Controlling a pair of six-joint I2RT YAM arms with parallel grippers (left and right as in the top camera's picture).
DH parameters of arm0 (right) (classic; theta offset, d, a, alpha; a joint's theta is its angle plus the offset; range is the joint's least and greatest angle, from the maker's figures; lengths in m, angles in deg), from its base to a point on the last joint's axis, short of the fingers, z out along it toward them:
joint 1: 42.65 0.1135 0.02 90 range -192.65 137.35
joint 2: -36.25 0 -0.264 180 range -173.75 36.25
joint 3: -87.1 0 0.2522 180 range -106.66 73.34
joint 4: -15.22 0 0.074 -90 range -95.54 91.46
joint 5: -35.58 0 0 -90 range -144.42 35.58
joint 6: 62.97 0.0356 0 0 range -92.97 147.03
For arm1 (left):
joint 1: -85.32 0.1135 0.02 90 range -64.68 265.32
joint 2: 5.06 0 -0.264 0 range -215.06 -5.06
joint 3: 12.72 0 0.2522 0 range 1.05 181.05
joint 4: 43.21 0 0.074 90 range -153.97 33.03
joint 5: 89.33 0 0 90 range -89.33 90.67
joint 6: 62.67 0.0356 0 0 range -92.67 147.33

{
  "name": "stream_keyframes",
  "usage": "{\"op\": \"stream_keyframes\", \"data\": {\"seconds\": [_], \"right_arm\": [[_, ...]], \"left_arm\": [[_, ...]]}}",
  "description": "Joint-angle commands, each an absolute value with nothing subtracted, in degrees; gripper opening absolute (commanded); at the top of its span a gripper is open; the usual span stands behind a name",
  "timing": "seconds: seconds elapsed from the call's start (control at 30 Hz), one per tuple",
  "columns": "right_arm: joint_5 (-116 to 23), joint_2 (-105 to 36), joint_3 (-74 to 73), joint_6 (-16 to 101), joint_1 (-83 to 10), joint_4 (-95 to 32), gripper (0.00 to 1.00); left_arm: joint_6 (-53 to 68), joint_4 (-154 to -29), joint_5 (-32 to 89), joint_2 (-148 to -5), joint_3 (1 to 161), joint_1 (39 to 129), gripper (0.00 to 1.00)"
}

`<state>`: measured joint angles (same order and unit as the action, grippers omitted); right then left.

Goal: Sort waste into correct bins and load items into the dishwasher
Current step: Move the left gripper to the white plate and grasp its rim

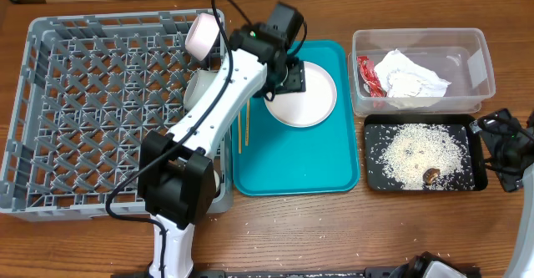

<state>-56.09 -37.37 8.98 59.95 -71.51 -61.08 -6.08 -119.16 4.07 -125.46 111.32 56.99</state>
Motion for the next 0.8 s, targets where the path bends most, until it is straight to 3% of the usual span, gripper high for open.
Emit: {"op": "stream_keyframes", "data": {"seconds": [0.0, 0.53, 0.7, 0.77], "right_arm": [[-56.0, -37.2, 8.4, 59.6, -71.7, -60.8, 1.00], [-56.0, -37.2, 8.4, 59.6, -71.7, -60.8, 1.00], [-56.0, -37.2, 8.4, 59.6, -71.7, -60.8, 1.00], [-56.0, -37.2, 8.4, 59.6, -71.7, -60.8, 1.00]], "left_arm": [[-15.1, -117.3, -0.3, -125.7, 105.9, 56.8, 0.70], [-13.8, -101.3, -2.7, -125.7, 89.0, 56.8, 0.58], [-13.8, -97.3, -2.9, -125.7, 87.3, 56.7, 0.37], [-13.8, -96.5, -3.6, -125.7, 87.3, 56.7, 0.17]]}}
